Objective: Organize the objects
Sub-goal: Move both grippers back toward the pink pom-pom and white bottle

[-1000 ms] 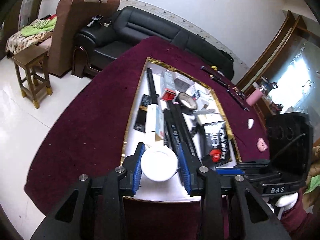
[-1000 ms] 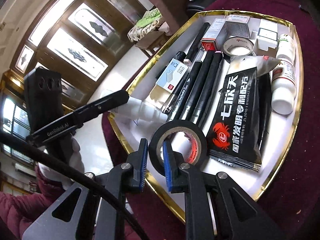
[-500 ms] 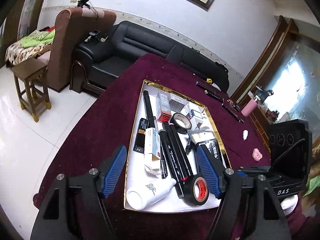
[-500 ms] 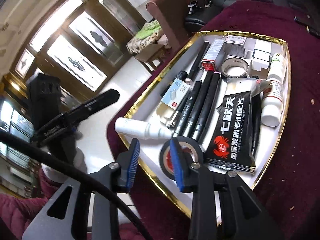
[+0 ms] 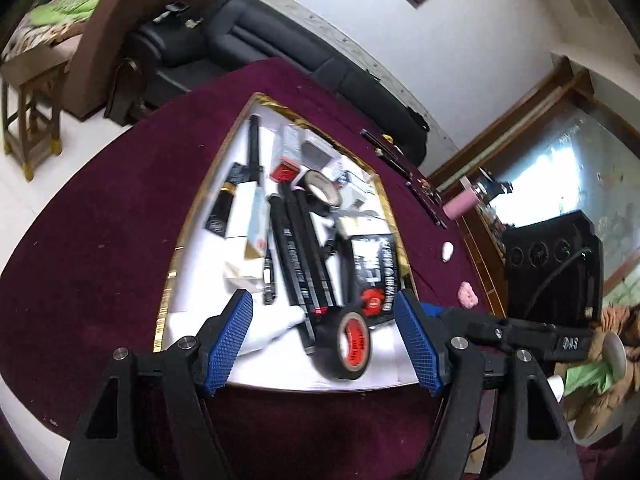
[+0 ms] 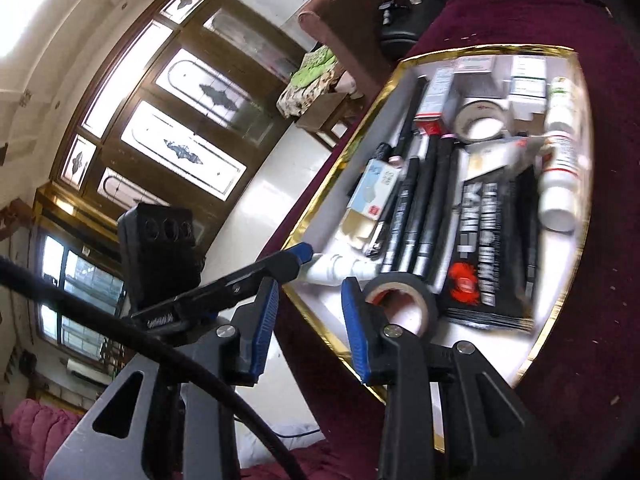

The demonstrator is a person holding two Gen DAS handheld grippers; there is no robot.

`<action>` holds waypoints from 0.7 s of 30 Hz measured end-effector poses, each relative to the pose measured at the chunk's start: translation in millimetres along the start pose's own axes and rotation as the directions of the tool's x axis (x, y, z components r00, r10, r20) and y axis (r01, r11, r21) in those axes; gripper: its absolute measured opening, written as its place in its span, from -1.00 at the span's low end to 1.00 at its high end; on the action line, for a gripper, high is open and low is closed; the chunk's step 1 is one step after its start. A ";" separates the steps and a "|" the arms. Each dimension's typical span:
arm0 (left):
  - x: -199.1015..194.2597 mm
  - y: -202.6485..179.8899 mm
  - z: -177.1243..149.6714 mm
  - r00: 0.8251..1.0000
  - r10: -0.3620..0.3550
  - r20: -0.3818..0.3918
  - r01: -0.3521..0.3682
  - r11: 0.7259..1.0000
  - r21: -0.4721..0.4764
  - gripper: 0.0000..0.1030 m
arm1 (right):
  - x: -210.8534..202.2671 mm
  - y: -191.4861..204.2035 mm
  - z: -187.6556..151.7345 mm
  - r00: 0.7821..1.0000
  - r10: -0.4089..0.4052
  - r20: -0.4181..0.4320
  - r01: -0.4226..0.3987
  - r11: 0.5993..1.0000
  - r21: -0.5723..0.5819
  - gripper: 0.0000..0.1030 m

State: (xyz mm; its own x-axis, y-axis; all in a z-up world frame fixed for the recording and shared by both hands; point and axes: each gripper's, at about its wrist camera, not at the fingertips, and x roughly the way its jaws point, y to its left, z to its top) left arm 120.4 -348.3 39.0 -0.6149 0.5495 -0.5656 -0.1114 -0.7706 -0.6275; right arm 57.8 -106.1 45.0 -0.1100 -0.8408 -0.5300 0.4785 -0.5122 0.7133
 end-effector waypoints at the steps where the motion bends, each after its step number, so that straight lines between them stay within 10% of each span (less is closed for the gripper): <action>1: -1.9 -2.8 1.4 1.000 -0.001 0.011 0.001 1.000 0.006 0.31 | -9.2 -4.4 0.0 1.000 -0.002 0.023 0.002 1.000 0.012 -0.39; 6: -31.8 -39.6 5.2 0.985 0.069 0.160 -0.098 0.979 0.180 0.34 | -56.3 -26.0 -1.6 0.988 -0.018 0.150 0.009 0.998 0.062 -0.27; 8: -43.0 -57.2 3.6 0.973 0.040 0.226 -0.096 0.965 0.244 0.91 | -81.1 -40.4 -6.7 0.975 -0.055 0.214 0.034 0.994 0.101 -0.09; 10: -51.5 -74.0 -1.4 0.958 -0.063 0.281 -0.018 0.961 0.276 0.98 | -103.3 -51.5 -12.8 0.961 -0.080 0.264 0.046 0.990 0.134 -0.07; 15: -14.6 -119.6 -5.7 0.967 -0.229 0.111 0.178 0.921 0.347 0.97 | -165.1 -65.0 -32.6 0.887 -0.267 0.376 0.209 0.960 0.188 -0.07; 17: 2.9 -142.2 -12.0 0.975 -0.215 0.058 0.175 0.899 0.401 0.97 | -195.7 -57.0 -41.2 0.787 -0.437 0.435 0.396 0.899 0.187 -0.08; 20: 29.2 -171.0 -18.8 0.985 -0.171 0.012 0.147 0.879 0.454 0.97 | -232.5 -33.2 -59.4 0.494 -0.676 0.547 0.692 0.686 0.224 0.29; 21: 37.8 -180.8 -18.7 0.990 -0.142 0.014 0.118 0.874 0.472 0.97 | -243.4 -31.3 -66.2 0.431 -0.693 0.579 0.712 0.655 0.254 0.81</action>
State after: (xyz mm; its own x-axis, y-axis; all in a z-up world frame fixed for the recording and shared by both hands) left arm 131.9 -182.2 121.0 -0.6037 0.6485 -0.4636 -0.5385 -0.7606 -0.3627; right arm 127.3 126.1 121.4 -0.8828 -0.1089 -0.4570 0.0139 -0.9784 0.2063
